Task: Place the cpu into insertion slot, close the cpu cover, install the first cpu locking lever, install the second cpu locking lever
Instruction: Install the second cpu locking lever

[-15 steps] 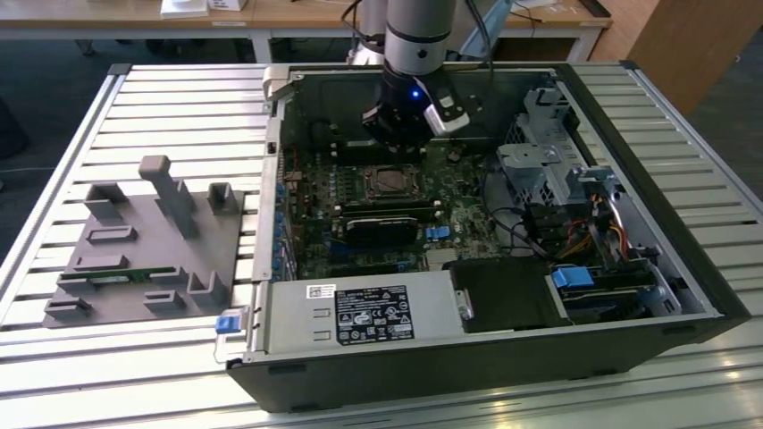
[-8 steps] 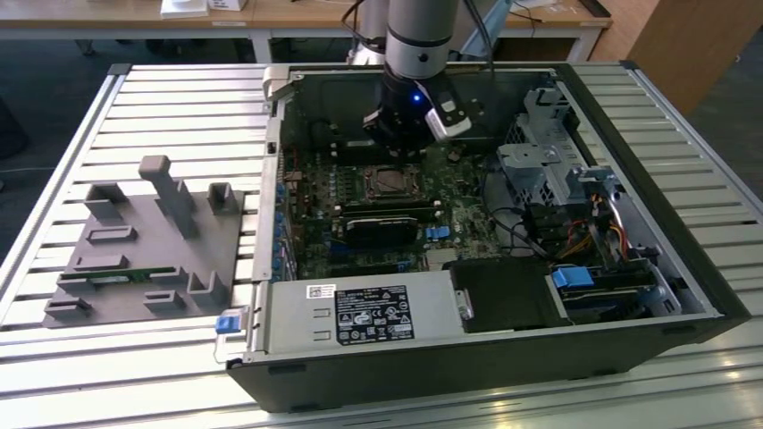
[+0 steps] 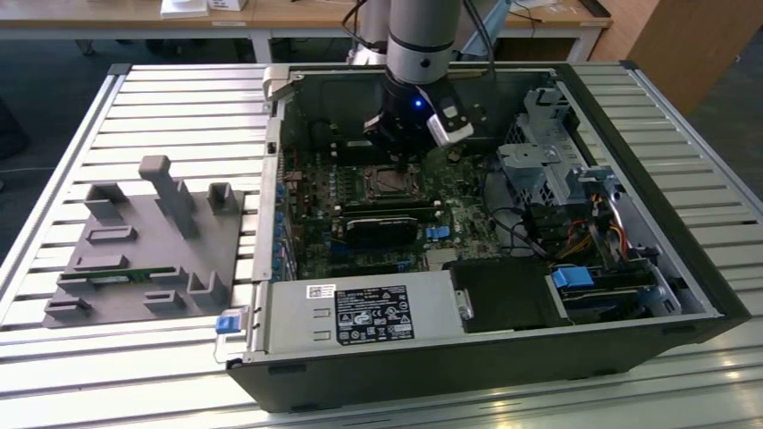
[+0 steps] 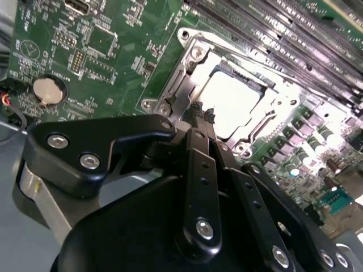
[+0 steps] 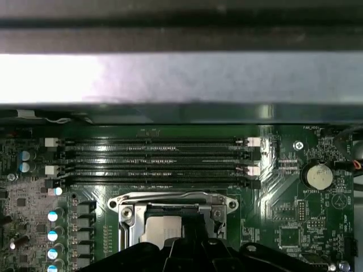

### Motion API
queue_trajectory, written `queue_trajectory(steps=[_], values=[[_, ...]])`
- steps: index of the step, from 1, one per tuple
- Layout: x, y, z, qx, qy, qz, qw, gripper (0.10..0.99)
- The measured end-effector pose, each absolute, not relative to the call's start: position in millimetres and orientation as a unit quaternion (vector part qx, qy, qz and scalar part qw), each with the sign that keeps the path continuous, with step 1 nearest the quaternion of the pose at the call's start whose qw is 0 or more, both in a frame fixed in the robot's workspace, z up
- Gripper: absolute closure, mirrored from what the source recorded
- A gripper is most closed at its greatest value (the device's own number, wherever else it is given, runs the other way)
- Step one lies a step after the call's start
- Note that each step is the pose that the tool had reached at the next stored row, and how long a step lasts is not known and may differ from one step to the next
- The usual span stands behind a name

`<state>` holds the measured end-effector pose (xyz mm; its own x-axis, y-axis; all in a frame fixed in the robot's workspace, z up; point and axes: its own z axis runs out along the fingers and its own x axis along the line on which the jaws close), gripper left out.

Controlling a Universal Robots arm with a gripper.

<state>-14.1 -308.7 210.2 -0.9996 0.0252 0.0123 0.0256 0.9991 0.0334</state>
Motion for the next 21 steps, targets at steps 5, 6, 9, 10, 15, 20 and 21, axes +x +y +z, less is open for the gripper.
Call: queue_trajectory(steps=[5,6,9,10,15,20,21], values=[[-14,-309,218,-0.013,-1.0,-0.019,0.006,0.98],[-14,-310,221,-0.013,-1.0,-0.019,0.006,0.98],[-14,-310,227,-0.013,-1.0,-0.019,0.006,0.98],[-14,-310,227,-0.013,-1.0,-0.019,0.006,0.98],[-14,-317,227,-0.013,-1.0,-0.02,0.006,0.98],[-14,-331,227,-0.013,-1.0,-0.02,0.006,0.98],[-14,-333,227,-0.013,-1.0,-0.02,0.006,0.98]])
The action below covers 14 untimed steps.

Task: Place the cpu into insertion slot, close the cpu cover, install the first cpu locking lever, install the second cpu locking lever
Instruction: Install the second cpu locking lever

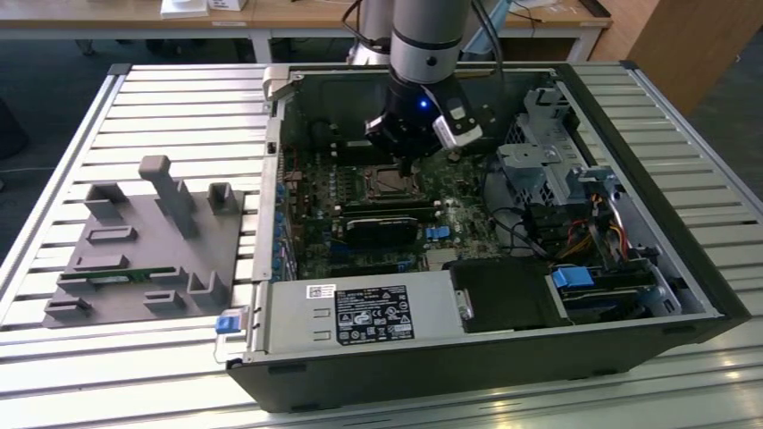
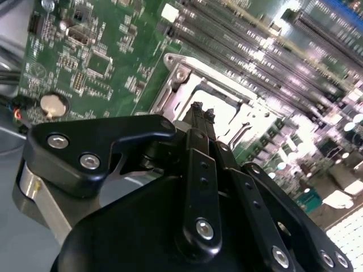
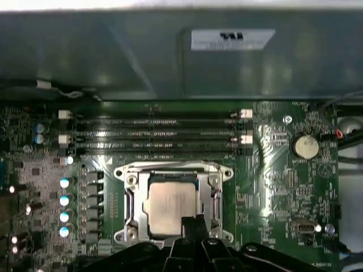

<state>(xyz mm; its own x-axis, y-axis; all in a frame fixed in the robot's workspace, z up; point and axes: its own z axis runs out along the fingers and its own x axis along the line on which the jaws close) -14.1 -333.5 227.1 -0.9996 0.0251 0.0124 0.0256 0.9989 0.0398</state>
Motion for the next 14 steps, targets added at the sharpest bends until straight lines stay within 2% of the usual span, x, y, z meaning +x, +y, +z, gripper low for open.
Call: queue_trajectory(steps=[14], values=[[-14,-347,234,-0.012,-1.0,-0.021,0.006,0.98]])
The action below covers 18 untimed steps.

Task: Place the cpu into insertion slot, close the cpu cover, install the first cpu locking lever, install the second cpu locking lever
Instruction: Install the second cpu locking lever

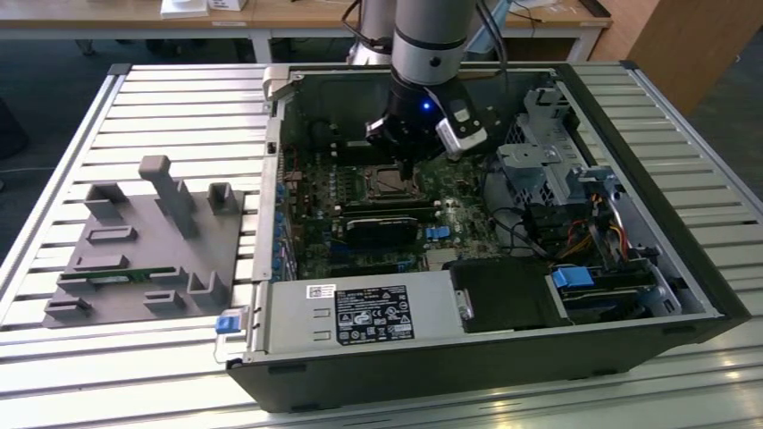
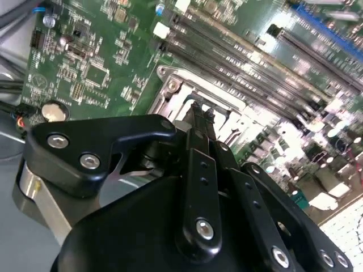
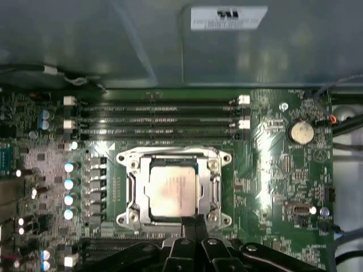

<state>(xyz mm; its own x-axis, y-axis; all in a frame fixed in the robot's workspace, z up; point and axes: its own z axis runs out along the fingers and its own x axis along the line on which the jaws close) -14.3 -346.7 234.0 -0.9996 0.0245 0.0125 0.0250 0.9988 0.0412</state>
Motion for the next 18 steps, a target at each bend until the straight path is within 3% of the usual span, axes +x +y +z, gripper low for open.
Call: queue_trajectory(steps=[18], values=[[-20,-363,227,-0.003,-1.0,-0.021,0.008,0.98]])
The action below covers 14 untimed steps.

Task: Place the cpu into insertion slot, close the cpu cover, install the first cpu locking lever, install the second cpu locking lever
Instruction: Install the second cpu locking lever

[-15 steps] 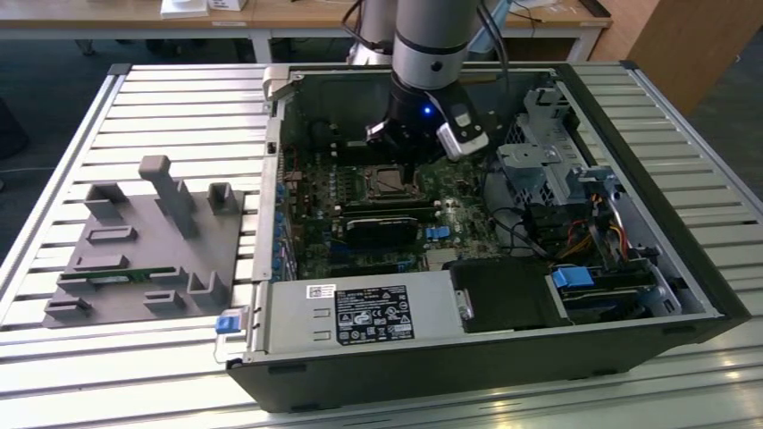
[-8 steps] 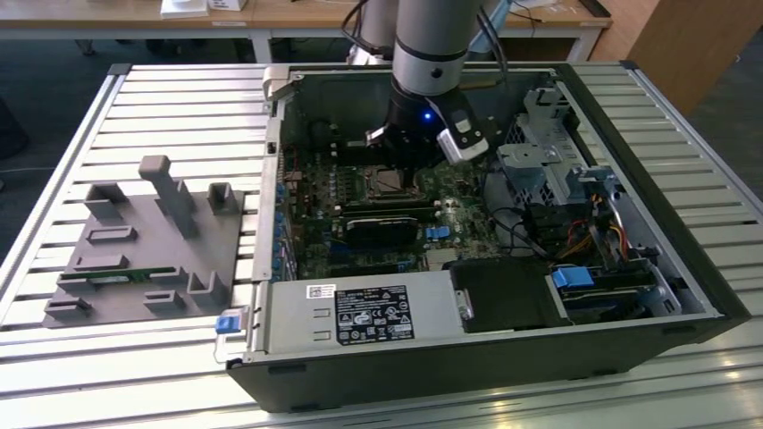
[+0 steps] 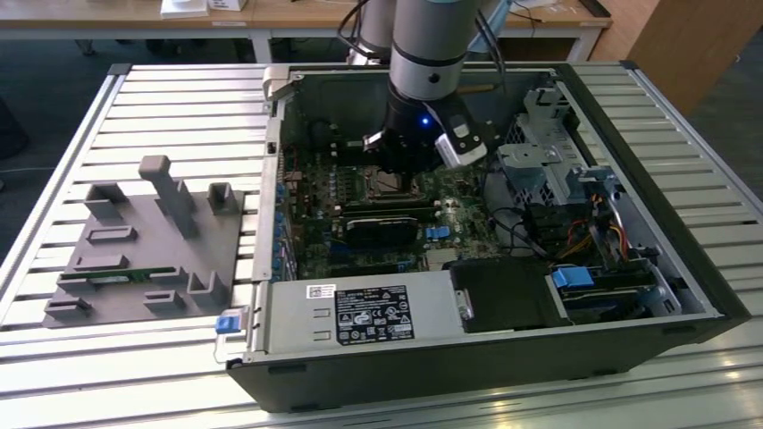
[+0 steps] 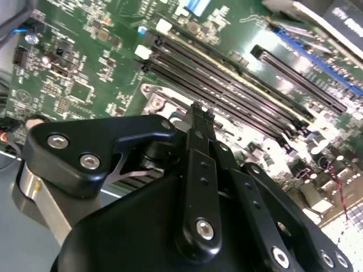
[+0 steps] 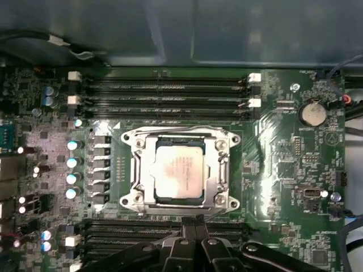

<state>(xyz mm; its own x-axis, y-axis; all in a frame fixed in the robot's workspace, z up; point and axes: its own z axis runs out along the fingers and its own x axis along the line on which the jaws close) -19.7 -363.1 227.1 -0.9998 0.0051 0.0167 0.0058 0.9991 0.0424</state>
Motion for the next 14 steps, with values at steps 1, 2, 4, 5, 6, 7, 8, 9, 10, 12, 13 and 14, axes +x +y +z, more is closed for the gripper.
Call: queue_trajectory(steps=[1,2,4,5,6,7,8,9,10,12,13,14], values=[[-22,-364,227,-0.003,-1.0,-0.021,0.008,0.98],[-25,-364,227,-0.002,-1.0,-0.022,0.008,0.98],[-30,-365,227,-0.002,-1.0,-0.022,0.008,0.98],[-33,-365,227,-0.002,-1.0,-0.022,0.008,0.98],[-35,-366,227,-0.001,-1.0,-0.022,0.008,0.98],[-35,-366,227,-0.001,-1.0,-0.022,0.008,0.98],[-36,-367,226,0.0,-1.0,-0.023,0.008,0.98],[-36,-367,225,0.002,-1.0,-0.023,0.008,0.98],[-36,-367,224,0.004,-1.0,-0.023,0.008,0.98],[-36,-367,223,0.008,-1.0,-0.023,0.008,0.98],[-36,-368,223,0.009,-1.0,-0.023,0.009,0.98],[-36,-368,223,0.009,-1.0,-0.023,0.009,0.98]])
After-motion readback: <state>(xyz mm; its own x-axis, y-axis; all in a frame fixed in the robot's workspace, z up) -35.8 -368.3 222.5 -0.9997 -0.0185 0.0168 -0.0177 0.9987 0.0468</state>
